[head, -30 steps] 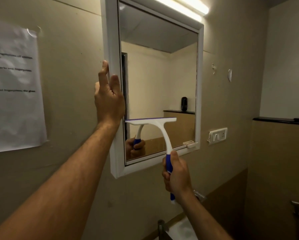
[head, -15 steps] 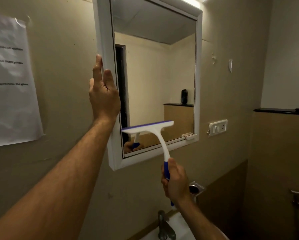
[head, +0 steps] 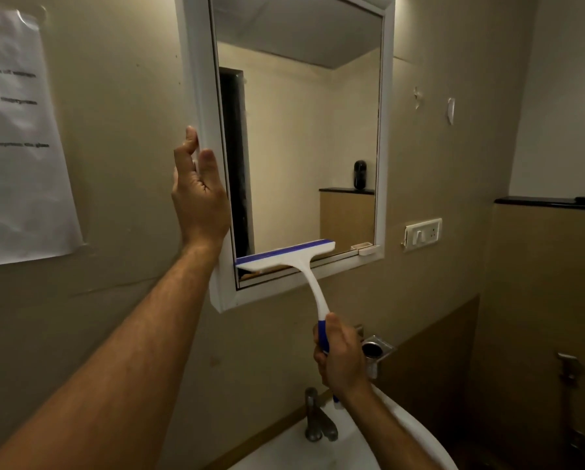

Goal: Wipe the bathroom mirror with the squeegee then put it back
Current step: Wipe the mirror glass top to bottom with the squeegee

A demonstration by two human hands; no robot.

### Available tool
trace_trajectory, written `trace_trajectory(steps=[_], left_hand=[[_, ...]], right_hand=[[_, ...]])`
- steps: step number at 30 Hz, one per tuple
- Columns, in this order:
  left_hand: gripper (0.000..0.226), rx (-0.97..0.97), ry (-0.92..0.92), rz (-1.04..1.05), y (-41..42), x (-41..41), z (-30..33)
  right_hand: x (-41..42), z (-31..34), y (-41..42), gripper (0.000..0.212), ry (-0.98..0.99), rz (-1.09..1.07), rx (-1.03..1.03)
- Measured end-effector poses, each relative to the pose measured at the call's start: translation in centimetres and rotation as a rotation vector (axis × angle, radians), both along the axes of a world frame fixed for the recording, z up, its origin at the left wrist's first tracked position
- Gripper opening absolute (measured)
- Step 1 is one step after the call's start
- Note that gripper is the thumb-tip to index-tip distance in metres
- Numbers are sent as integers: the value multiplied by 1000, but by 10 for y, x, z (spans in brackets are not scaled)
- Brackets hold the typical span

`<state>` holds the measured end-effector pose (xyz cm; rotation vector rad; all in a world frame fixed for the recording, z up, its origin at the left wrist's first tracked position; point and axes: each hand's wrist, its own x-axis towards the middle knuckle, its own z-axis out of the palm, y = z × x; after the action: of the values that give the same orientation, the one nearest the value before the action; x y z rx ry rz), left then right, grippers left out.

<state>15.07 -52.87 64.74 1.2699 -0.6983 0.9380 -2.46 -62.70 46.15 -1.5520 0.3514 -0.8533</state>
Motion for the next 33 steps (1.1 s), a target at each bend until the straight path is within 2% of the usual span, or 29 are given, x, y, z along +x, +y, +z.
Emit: trace_trajectory(steps=[8, 17, 27, 33], left_hand=[[45, 19, 4, -7, 1, -2, -11], [45, 20, 21, -14, 4, -9, -22], [46, 41, 8, -18, 3, -11, -28], [41, 15, 4, -16, 5, -23, -26]], right_hand=[[-3, 37, -1, 45, -4, 49, 22], [-8, 8, 2, 43, 61, 20, 50], [-8, 47, -18, 44, -3, 17, -25], [-7, 5, -24, 40, 41, 19, 14]])
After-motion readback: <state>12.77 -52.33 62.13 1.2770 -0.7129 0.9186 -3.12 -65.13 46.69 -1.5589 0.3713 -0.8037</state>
